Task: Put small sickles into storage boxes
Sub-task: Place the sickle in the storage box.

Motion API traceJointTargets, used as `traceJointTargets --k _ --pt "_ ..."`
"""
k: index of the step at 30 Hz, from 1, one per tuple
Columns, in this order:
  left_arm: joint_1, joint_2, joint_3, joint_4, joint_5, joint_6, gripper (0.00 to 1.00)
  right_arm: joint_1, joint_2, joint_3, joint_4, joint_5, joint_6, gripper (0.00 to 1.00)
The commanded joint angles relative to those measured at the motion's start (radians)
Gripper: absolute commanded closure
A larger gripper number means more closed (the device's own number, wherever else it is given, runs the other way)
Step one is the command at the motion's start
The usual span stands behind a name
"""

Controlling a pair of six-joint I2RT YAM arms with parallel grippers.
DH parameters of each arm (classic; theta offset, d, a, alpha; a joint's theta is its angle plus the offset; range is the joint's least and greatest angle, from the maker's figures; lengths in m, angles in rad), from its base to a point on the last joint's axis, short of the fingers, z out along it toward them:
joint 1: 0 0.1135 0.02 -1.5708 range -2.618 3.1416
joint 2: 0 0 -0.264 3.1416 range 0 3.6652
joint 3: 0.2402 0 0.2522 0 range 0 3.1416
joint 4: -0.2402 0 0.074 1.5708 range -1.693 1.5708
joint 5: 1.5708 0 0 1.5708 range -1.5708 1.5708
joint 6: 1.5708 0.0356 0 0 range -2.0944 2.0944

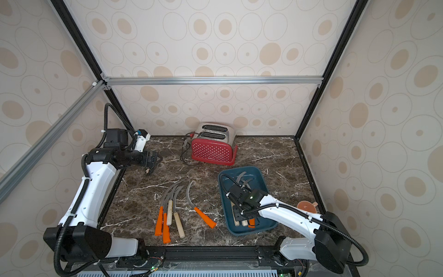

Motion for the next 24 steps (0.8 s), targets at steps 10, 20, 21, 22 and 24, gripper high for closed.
traceJointTargets --k 10,20,21,22,24 --pt "0.007 -0.001 0.003 -0.039 0.029 0.044 0.01 -0.029 0.104 -0.001 0.044 -0.037 0.002 0.91" --pt "0.007 -0.001 0.0 -0.044 0.033 0.048 0.01 -0.043 0.152 0.006 0.044 -0.057 0.003 0.88" --pt "0.007 0.0 0.0 -0.045 0.034 0.051 0.01 -0.045 0.156 0.008 0.044 -0.058 0.001 0.88" --pt "0.007 0.001 0.002 -0.045 0.033 0.05 0.01 -0.045 0.159 0.011 0.043 -0.06 0.001 0.87" --pt "0.007 -0.001 0.0 -0.046 0.033 0.051 0.01 -0.045 0.163 0.013 0.044 -0.061 0.002 0.86"
